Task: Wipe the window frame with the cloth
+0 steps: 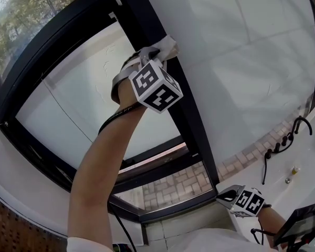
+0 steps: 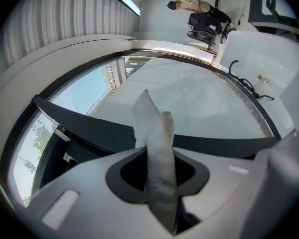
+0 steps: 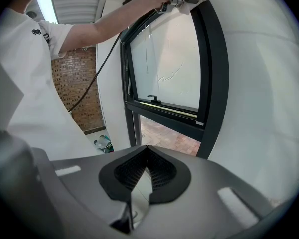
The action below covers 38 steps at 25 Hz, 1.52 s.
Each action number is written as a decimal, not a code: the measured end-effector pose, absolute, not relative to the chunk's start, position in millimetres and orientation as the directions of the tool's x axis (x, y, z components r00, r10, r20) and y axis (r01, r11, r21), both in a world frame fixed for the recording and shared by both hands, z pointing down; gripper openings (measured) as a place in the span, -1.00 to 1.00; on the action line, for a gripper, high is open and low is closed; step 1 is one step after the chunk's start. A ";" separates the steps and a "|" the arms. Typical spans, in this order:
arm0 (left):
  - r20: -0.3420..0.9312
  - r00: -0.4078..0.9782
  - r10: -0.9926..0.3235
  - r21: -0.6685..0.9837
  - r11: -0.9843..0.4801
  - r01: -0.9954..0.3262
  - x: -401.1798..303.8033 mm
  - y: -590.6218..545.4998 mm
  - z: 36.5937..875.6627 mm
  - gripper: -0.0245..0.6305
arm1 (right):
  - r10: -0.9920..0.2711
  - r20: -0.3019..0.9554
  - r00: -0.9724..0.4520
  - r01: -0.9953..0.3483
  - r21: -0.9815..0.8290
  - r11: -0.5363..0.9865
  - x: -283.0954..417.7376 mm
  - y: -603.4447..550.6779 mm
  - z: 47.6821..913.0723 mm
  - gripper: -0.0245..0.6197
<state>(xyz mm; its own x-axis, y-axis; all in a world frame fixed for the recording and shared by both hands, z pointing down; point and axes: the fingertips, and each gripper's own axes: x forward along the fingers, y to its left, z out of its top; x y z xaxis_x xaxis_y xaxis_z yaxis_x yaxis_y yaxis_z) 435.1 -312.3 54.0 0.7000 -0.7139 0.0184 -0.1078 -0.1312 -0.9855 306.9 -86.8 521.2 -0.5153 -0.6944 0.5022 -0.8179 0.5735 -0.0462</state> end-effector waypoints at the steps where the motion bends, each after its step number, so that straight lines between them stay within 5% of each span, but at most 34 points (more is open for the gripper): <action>1: 0.024 0.699 -0.715 -0.986 -0.131 -0.100 435.0 -312.1 64.7 -0.60 | -0.692 0.503 -0.517 -0.817 -0.048 0.575 305.6 -85.3 520.5 -0.91; 38: 0.272 0.644 -0.714 -0.952 -0.296 0.074 437.8 -312.8 421.6 -0.60 | -0.656 0.591 -0.470 -0.850 -0.104 0.516 295.7 -28.7 548.4 -0.91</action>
<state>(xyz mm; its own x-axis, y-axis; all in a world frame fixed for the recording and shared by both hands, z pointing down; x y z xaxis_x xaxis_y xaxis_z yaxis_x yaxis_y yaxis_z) 437.8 -312.8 421.6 0.6445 -0.7145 0.2723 0.0745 -0.2958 -0.9523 295.7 -28.7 548.4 -0.4701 -0.6556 0.5909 -0.8504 0.5156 -0.1044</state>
